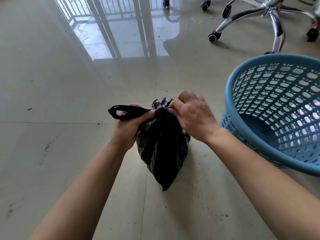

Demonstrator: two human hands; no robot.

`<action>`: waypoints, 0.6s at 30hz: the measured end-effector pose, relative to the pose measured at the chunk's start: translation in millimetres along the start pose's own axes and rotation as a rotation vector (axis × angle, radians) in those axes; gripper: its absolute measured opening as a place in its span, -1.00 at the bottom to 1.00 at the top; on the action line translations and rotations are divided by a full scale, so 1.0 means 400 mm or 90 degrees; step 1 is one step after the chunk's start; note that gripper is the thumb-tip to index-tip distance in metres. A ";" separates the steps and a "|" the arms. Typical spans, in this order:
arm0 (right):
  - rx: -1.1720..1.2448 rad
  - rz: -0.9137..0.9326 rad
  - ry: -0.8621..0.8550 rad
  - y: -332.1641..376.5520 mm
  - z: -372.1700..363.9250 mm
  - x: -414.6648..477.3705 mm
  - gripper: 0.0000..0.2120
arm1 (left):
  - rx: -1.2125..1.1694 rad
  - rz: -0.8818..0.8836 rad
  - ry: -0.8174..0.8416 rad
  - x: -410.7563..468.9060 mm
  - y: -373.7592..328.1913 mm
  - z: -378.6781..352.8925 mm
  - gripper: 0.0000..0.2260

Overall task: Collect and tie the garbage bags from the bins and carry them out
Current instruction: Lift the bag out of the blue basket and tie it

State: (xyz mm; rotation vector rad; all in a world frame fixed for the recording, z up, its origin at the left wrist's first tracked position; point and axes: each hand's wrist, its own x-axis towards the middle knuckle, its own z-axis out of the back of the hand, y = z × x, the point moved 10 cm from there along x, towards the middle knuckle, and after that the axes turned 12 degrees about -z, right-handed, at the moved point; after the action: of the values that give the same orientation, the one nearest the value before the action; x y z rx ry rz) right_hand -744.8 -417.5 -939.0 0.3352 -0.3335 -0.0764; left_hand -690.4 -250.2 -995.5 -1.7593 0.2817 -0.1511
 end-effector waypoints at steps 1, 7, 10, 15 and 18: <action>-0.121 0.042 -0.047 -0.007 -0.001 -0.017 -0.85 | 0.000 0.021 -0.013 -0.001 0.015 0.022 -0.78; 0.006 -0.265 0.101 -0.139 -0.107 -0.123 -0.77 | 0.128 0.125 -0.127 -0.044 0.107 0.084 -0.87; 0.342 -0.597 0.280 -0.203 -0.192 -0.196 -0.38 | 0.114 0.146 -0.158 -0.047 0.130 0.087 -0.65; 0.579 -0.736 0.368 -0.190 -0.273 -0.239 -0.18 | 0.105 0.218 -0.134 -0.072 0.180 0.069 -0.78; 0.569 -0.694 0.265 -0.180 -0.246 -0.201 -0.40 | 0.143 0.171 -0.150 -0.068 0.158 0.075 -0.69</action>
State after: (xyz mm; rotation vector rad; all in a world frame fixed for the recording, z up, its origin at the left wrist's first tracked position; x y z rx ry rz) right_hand -789.2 -444.4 -1075.7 1.3747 0.2911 -0.9301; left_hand -715.7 -226.2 -1062.0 -1.4843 0.3130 0.2102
